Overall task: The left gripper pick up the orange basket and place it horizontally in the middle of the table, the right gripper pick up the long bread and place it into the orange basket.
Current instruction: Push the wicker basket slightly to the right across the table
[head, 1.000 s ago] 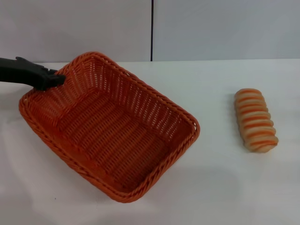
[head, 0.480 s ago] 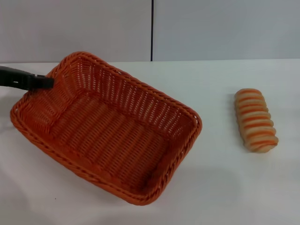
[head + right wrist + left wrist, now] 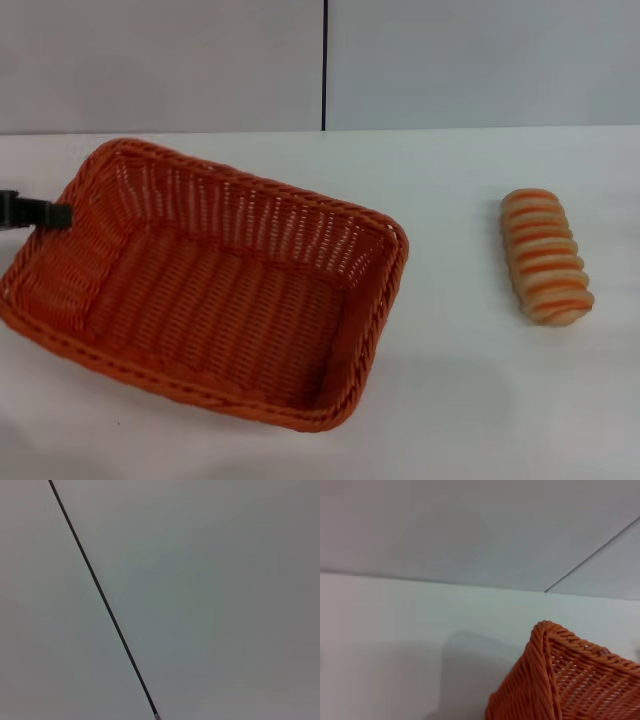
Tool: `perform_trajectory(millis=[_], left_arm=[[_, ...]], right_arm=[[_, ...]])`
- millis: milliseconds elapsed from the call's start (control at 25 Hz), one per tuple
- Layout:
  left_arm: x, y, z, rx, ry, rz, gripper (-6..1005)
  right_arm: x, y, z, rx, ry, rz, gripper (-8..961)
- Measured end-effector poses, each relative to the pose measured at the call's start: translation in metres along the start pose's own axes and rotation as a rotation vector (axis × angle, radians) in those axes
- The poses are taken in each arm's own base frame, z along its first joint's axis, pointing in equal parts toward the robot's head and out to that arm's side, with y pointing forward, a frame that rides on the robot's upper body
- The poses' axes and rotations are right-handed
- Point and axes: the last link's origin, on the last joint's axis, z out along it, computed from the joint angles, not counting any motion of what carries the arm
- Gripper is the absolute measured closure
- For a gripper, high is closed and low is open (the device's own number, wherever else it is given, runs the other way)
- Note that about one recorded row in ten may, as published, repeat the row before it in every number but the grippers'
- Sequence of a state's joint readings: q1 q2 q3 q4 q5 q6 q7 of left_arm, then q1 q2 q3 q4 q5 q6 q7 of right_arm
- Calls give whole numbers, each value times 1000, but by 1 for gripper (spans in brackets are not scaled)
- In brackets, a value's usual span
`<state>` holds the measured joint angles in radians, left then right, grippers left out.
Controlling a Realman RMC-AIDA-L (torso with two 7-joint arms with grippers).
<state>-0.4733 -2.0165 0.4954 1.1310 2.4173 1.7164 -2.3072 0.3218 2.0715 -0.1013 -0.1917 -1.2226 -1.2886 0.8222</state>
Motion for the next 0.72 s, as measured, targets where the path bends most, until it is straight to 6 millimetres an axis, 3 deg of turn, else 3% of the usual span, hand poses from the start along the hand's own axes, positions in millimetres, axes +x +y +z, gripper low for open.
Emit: perform_trajectory(millis=[360,720], left_arm=[[-23,4,-24,-175,49,-133,841],[-53,4,-25,-213,-2,-205,856]], right_arm=[[-1,4,12,-8,7,-25,262],[-2,9,19,-26,5,-27,262]])
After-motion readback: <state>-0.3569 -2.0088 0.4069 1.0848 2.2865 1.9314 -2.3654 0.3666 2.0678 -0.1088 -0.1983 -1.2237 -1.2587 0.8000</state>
